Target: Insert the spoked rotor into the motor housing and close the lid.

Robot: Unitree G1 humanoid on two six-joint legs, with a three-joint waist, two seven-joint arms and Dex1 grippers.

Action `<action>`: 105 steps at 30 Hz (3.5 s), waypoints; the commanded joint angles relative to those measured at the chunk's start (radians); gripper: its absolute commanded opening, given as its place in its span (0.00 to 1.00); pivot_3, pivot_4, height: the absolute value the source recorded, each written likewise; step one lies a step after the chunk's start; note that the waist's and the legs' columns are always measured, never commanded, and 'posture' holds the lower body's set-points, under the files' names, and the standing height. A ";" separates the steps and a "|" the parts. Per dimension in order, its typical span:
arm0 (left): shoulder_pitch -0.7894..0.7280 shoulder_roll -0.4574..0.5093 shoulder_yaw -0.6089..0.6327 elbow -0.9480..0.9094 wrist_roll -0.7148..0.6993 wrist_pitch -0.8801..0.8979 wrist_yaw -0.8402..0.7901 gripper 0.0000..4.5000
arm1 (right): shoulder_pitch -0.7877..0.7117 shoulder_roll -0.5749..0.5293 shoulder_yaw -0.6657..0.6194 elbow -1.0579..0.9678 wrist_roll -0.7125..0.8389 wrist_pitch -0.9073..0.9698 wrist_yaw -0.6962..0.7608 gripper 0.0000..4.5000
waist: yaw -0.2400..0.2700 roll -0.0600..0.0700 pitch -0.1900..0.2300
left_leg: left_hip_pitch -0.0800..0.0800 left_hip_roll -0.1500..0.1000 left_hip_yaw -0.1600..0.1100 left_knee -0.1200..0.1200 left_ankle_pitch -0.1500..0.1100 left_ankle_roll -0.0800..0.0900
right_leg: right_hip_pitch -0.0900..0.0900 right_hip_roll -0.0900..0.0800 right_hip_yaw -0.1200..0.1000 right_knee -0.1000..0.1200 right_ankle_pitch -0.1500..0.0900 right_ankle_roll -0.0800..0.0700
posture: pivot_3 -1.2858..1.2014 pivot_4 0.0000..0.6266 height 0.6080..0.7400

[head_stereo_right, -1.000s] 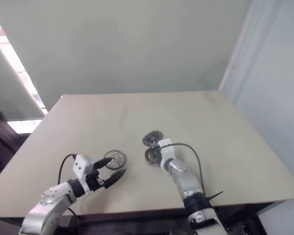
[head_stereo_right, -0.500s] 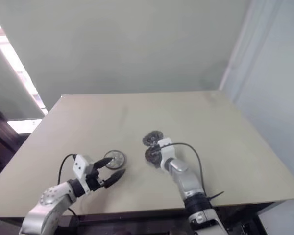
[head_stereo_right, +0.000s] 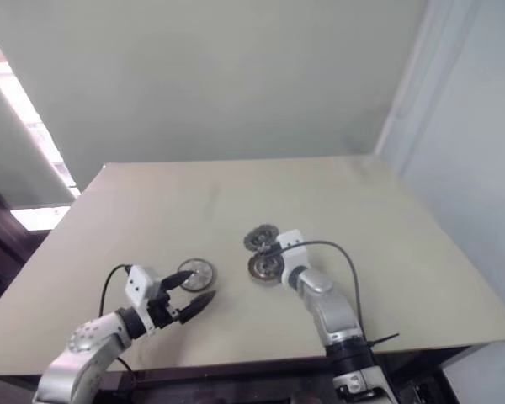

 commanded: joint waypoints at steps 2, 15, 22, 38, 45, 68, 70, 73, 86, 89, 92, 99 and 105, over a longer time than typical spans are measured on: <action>-0.012 0.000 0.009 -0.019 -0.006 -0.011 0.000 1.00 | -0.029 0.005 0.025 0.005 -0.023 -0.008 -0.002 0.01 | 0.000 0.000 0.000 | 0.000 0.000 0.000 0.000 0.000 0.000 | 0.000 0.000 0.000 0.000 0.000 0.000 | 0.52 0.00 1.00; 0.003 0.001 0.015 -0.032 -0.007 -0.011 0.007 1.00 | -0.066 0.021 0.055 0.099 -0.071 -0.038 -0.014 0.01 | 0.000 0.000 0.000 | 0.000 0.000 0.000 0.000 0.000 0.000 | 0.000 0.000 0.000 0.000 0.000 0.000 | 0.52 0.00 1.00; 0.004 0.002 0.016 -0.036 -0.008 -0.012 0.007 1.00 | -0.082 0.034 0.052 0.140 -0.086 -0.065 -0.026 0.01 | 0.000 0.000 0.000 | 0.000 0.000 0.000 0.000 0.000 0.000 | 0.000 0.000 0.000 0.000 0.000 0.000 | 0.52 0.00 1.00; 0.006 -0.004 0.011 -0.039 -0.009 -0.013 0.011 1.00 | -0.110 0.053 0.044 0.196 -0.105 -0.117 -0.054 0.01 | 0.000 0.000 0.000 | 0.000 0.000 0.000 0.000 0.000 0.000 | 0.000 0.000 0.000 0.000 0.000 0.000 | 0.52 0.00 1.00; 0.014 -0.005 0.011 -0.049 -0.010 -0.014 0.014 1.00 | -0.128 0.058 0.053 0.227 -0.121 -0.135 -0.064 0.01 | 0.000 0.000 0.000 | 0.000 0.000 -0.001 0.000 0.000 0.000 | 0.000 0.000 0.000 0.000 0.000 0.000 | 0.52 0.00 1.00; 0.015 -0.013 0.004 -0.049 -0.007 -0.017 0.016 1.00 | -0.092 -0.015 0.102 0.114 -0.164 -0.040 -0.006 0.01 | 0.000 0.000 0.000 | 0.000 0.000 0.000 0.000 0.000 0.000 | 0.000 0.000 0.000 0.000 0.000 0.000 | 0.52 0.00 1.00; 0.019 -0.013 0.005 -0.052 -0.007 -0.016 0.017 1.00 | -0.093 -0.013 0.106 0.119 -0.167 -0.036 -0.002 0.01 | 0.000 0.000 0.000 | 0.000 0.000 0.000 0.000 0.000 0.000 | 0.000 0.000 0.000 0.000 0.000 0.000 | 0.52 0.00 1.00; 0.024 -0.012 0.007 -0.055 -0.008 -0.016 0.019 1.00 | -0.093 -0.011 0.111 0.129 -0.174 -0.036 -0.004 0.01 | 0.000 0.000 0.000 | 0.000 0.000 0.000 0.000 0.000 0.000 | 0.000 0.000 0.000 0.000 0.000 0.000 | 0.52 0.00 1.00; 0.032 -0.012 0.011 -0.060 -0.010 -0.015 0.024 1.00 | -0.151 0.020 0.111 0.242 -0.198 -0.082 -0.051 0.01 | 0.000 0.000 0.000 | 0.000 0.000 0.000 0.000 0.000 -0.001 | 0.000 0.000 0.000 0.000 0.000 0.000 | 0.52 0.00 1.00; 0.039 -0.014 0.008 -0.064 -0.009 -0.015 0.025 1.00 | -0.160 0.027 0.111 0.255 -0.197 -0.090 -0.056 0.01 | -0.003 0.000 0.000 | 0.000 0.000 0.000 0.000 0.001 -0.001 | 0.000 0.000 0.000 0.000 0.000 0.000 | 0.52 0.00 1.00; 0.045 -0.016 0.006 -0.069 -0.009 -0.016 0.027 1.00 | -0.162 0.029 0.113 0.262 -0.197 -0.092 -0.054 0.01 | -0.005 0.000 0.000 | 0.001 0.000 -0.001 0.000 0.001 -0.001 | 0.000 0.000 0.000 0.001 0.000 0.000 | 0.52 0.00 1.00; 0.050 -0.019 0.007 -0.073 -0.009 -0.018 0.032 1.00 | -0.147 0.017 0.077 0.183 -0.153 -0.049 -0.017 0.01 | -0.004 0.000 0.000 | 0.001 0.000 -0.001 0.000 0.001 -0.002 | 0.000 0.000 0.000 0.001 0.000 0.000 | 0.52 0.00 1.00; 0.054 -0.022 0.016 -0.076 -0.014 -0.020 0.038 1.00 | -0.113 -0.009 -0.008 0.029 -0.053 0.028 0.040 0.01 | -0.003 0.000 0.000 | 0.000 0.000 -0.001 -0.001 0.001 -0.002 | -0.001 0.000 0.000 0.000 0.000 0.000 | 0.52 0.00 1.00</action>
